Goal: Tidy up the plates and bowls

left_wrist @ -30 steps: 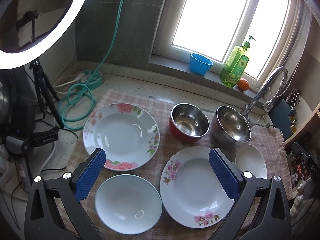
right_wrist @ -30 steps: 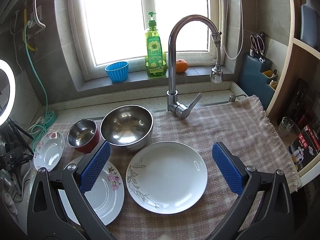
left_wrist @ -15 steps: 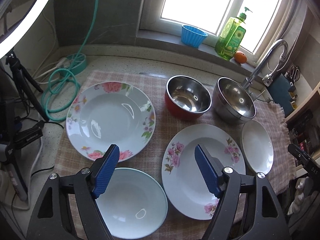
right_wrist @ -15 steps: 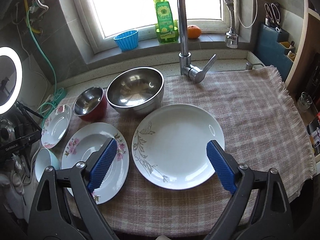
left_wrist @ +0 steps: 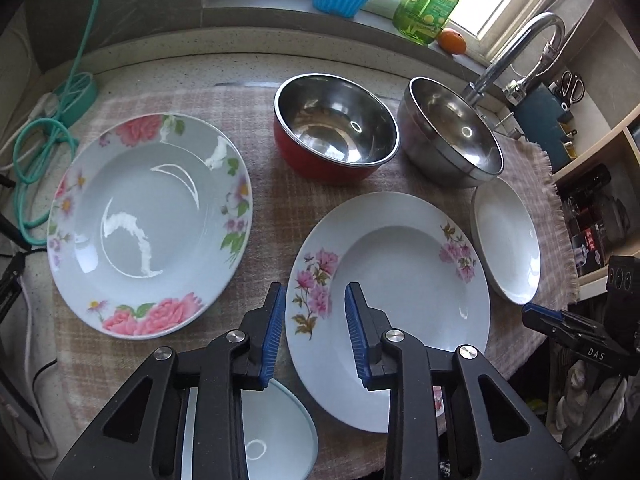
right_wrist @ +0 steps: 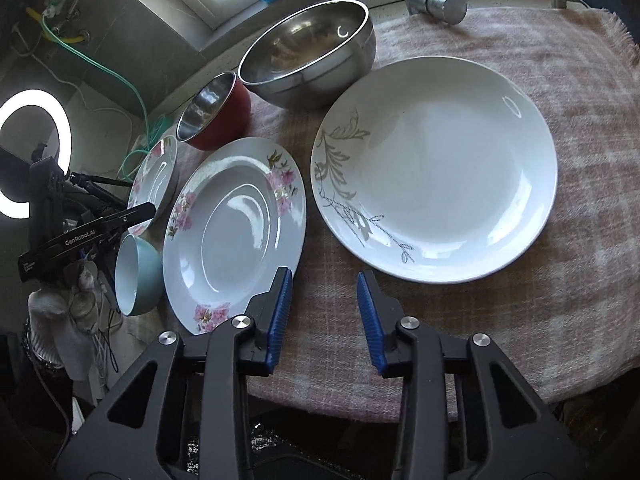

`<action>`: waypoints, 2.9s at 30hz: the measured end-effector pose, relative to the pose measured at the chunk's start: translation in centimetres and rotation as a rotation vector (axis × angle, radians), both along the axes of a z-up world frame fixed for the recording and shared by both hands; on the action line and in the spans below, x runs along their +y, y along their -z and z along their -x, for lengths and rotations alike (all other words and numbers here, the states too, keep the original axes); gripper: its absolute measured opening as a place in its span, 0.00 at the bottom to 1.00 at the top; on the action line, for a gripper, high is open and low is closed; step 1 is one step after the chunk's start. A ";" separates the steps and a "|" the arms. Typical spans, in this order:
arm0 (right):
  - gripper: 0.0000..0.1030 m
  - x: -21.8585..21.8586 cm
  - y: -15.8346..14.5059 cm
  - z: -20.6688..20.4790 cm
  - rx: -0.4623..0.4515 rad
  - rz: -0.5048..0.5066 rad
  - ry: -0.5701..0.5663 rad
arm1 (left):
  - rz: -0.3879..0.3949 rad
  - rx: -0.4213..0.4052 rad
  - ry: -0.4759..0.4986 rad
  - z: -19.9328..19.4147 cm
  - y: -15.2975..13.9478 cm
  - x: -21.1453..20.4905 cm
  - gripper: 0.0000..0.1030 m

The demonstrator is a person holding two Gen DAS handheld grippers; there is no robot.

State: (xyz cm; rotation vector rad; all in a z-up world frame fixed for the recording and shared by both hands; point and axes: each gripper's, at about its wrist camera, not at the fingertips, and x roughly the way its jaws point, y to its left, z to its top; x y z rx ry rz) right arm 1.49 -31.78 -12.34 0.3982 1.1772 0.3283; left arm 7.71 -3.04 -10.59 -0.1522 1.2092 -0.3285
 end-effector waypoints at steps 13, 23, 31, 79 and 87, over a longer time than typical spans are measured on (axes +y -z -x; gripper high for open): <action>0.28 1.6 2.9 -1.0 0.095 -0.064 -0.047 | -0.011 0.069 0.018 -2.6 1.8 -0.1 0.23; 0.20 2.0 3.6 -1.9 0.123 -0.125 -0.048 | 0.037 0.126 0.010 -3.7 3.1 0.0 0.19; 0.13 3.3 3.5 -2.5 0.120 -0.120 -0.077 | 0.039 0.132 0.034 -3.8 3.0 0.0 0.18; 0.15 3.5 3.8 -1.4 0.158 -0.081 -0.114 | 0.005 0.138 0.075 -1.7 3.2 -2.1 0.18; 0.15 3.6 3.1 -1.5 0.139 -0.042 -0.119 | -0.006 0.125 0.072 -1.7 2.9 -2.1 0.18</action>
